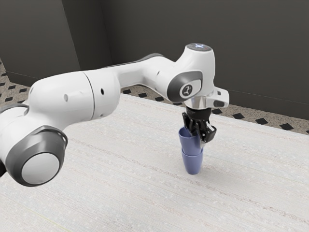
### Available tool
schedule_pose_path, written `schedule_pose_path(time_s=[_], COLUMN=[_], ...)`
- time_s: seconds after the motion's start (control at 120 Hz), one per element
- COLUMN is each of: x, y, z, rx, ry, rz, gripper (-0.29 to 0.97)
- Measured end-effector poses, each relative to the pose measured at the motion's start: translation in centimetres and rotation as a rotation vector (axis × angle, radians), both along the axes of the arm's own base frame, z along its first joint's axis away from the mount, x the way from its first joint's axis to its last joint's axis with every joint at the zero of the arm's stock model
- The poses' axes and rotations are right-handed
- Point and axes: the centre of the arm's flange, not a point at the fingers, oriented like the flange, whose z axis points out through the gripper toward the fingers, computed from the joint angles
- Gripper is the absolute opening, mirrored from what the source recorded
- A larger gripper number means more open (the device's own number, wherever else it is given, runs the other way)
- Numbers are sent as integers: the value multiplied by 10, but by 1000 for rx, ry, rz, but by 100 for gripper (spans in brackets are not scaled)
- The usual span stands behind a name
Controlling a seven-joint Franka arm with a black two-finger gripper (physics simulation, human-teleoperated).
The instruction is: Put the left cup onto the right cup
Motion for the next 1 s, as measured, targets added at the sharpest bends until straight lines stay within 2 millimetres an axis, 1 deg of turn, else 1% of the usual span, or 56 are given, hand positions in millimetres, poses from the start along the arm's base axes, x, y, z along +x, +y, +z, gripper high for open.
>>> schedule_pose_path(time_s=[0.067, 0.142, 0.242, 0.333, 0.483, 0.575, 0.842, 1.0], x=[0, 0, 0, -1, -6, -12, -21, -26], y=[0, 0, 1, 2, 4, 7, 20, 49], z=[0, 0, 4, 14, 43, 57, 77, 86], rx=[0, 0, 0, -3, -15, -18, -17, -6], ry=[0, 0, -3, -13, -44, -52, -44, -8], rz=[-1, -1, -2, -3, -5, -6, 3, 37], gripper=[41, 49, 56, 60, 64, 65, 67, 68])
